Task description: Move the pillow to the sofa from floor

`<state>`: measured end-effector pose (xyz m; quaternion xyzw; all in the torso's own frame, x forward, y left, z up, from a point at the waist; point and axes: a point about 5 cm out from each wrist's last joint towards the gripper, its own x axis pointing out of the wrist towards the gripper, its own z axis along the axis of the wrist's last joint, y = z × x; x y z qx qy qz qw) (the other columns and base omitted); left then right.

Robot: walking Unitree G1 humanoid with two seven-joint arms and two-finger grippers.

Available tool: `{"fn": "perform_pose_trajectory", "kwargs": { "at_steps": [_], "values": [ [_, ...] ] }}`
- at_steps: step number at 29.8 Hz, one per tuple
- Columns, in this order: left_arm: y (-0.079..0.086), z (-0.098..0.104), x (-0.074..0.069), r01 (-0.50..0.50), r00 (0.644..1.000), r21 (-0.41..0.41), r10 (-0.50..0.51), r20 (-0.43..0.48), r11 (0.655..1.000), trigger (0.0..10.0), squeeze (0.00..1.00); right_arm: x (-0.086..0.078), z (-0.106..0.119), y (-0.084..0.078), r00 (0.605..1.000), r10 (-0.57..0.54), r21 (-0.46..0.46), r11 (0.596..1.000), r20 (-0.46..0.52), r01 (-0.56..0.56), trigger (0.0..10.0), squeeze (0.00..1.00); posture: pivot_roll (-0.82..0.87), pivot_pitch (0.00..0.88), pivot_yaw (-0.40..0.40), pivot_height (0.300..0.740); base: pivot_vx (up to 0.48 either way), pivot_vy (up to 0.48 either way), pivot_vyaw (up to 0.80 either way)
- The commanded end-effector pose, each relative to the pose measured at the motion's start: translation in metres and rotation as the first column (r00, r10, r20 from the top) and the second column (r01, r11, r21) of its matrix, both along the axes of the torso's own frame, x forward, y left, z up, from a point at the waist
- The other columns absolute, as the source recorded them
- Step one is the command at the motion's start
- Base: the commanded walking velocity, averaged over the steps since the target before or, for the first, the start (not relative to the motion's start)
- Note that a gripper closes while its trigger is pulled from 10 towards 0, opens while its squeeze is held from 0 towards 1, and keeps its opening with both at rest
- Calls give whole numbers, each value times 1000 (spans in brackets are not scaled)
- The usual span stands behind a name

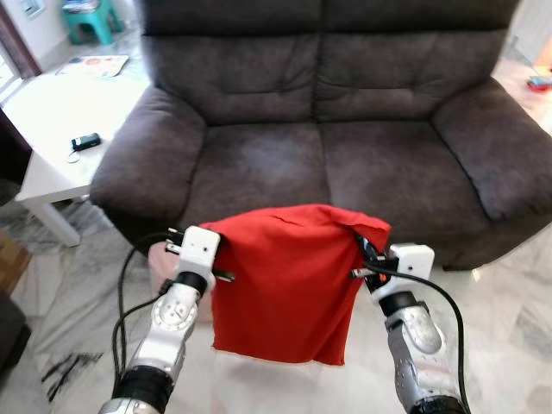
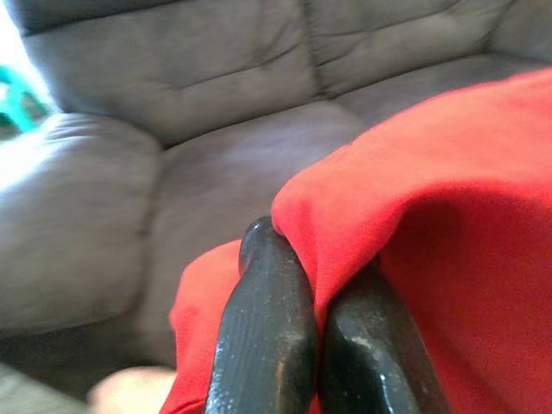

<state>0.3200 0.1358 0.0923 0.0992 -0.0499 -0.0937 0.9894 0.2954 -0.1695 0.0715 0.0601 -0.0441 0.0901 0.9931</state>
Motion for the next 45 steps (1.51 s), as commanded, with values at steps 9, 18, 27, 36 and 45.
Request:
{"fn": "perform_pose_trajectory", "kwargs": {
  "at_steps": [9,18,27,36,45],
  "values": [
    [-1,20,6,11,995,-11,-10,97,1000,10000,0,6,14,0,998,-16,9,1000,64,15,10000,0,-57,140,-10,740,0,-295,0],
    [0,20,6,7,995,-7,-7,103,1000,10000,0,7,14,2,998,-9,8,1000,69,9,10000,0,-57,128,-9,740,0,-303,0],
    [0,20,6,6,994,-7,-5,108,1000,10000,0,8,15,1,997,-6,2,1000,74,5,10000,0,-58,109,-9,740,0,-304,0],
    [0,22,6,3,993,-7,-2,116,1000,10000,0,9,17,0,997,-2,0,1000,82,2,10000,0,-58,115,-14,740,0,-303,0],
    [1,23,7,-5,993,-9,6,118,1000,10000,0,6,17,5,995,41,-14,999,92,-40,10000,0,-57,127,-16,740,0,-233,143]
  ]
}}
